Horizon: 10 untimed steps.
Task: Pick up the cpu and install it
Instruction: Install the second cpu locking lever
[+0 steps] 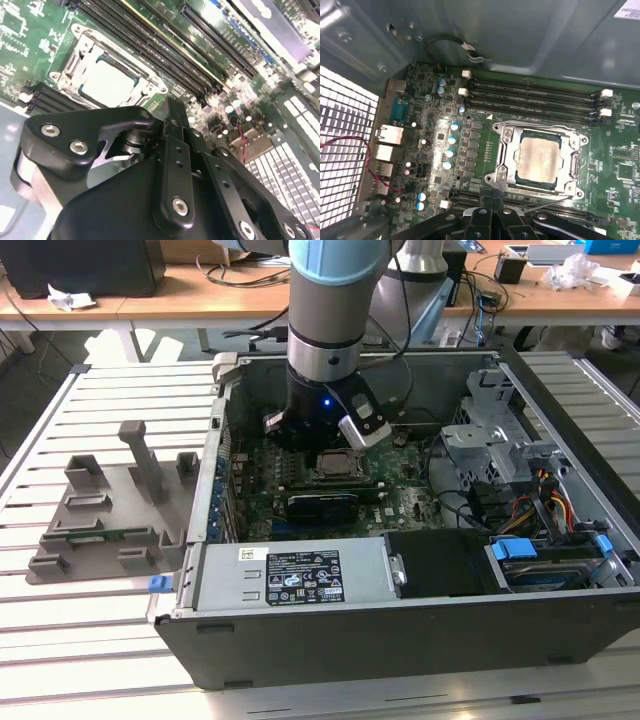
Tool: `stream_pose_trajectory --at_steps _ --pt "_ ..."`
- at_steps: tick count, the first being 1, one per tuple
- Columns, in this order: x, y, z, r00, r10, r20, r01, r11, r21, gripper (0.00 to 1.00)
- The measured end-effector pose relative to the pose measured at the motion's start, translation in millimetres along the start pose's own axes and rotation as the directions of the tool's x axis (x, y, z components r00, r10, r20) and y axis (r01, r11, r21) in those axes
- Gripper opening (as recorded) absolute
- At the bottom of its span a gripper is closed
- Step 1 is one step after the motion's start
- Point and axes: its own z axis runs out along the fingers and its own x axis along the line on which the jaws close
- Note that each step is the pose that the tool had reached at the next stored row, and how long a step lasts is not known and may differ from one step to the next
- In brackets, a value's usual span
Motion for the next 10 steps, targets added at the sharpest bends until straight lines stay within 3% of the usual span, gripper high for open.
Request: stream_pose_trajectory --at_steps 2,4,5,6,7,8,10 --pt "0.3 1.6 -9.2 1.0 -0.001 -0.0001 0.001 1.0 0.0 0.11" --pt "-1.9 1.8 -12.0 1.0 -0.001 -0.0029 0.001 1.0 -0.0007 0.11" --pt "-5.2 1.3 -12.3 0.9999 0.001 -0.0115 -0.001 1.0 -0.0017 0.11" --pt "-14.8 -0.2 -12.3 0.9993 0.005 -0.0365 -0.005 1.0 -0.0057 0.11" --pt "-22.6 -1.3 -12.2 0.9985 0.008 -0.0538 -0.008 0.9999 -0.0078 0.11" --pt "-27.7 -2.1 -11.6 0.9978 0.01 -0.0657 -0.01 0.9999 -0.0095 0.11" --pt "-34.3 -3.7 -8.4 0.9966 0.012 -0.0814 -0.013 0.9999 -0.0117 0.11"
